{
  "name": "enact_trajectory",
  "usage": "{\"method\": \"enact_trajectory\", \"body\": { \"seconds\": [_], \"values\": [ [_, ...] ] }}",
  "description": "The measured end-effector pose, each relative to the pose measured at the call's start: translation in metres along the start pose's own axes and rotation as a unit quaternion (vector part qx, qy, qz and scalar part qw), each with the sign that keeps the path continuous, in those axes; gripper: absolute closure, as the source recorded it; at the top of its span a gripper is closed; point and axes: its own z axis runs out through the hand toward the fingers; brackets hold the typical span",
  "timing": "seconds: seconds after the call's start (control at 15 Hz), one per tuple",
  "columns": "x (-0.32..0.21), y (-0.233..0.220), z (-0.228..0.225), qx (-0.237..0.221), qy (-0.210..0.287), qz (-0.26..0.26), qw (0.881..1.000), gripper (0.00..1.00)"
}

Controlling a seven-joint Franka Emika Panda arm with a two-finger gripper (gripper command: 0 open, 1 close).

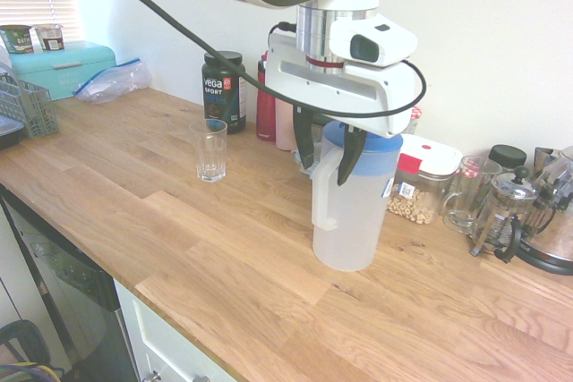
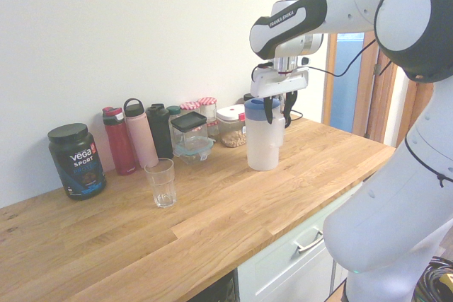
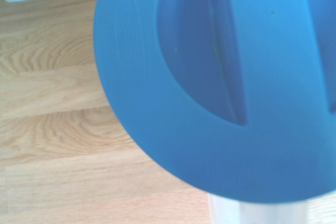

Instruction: Pour me some water

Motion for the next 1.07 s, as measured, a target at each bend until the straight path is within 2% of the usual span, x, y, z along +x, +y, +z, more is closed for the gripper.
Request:
{"method": "enact_trajectory", "body": {
  "seconds": [1.07],
  "values": [
    [0.001, -0.014, 0.005, -0.003, 0.003, -0.011, 1.000, 1.00]
  ]
}}
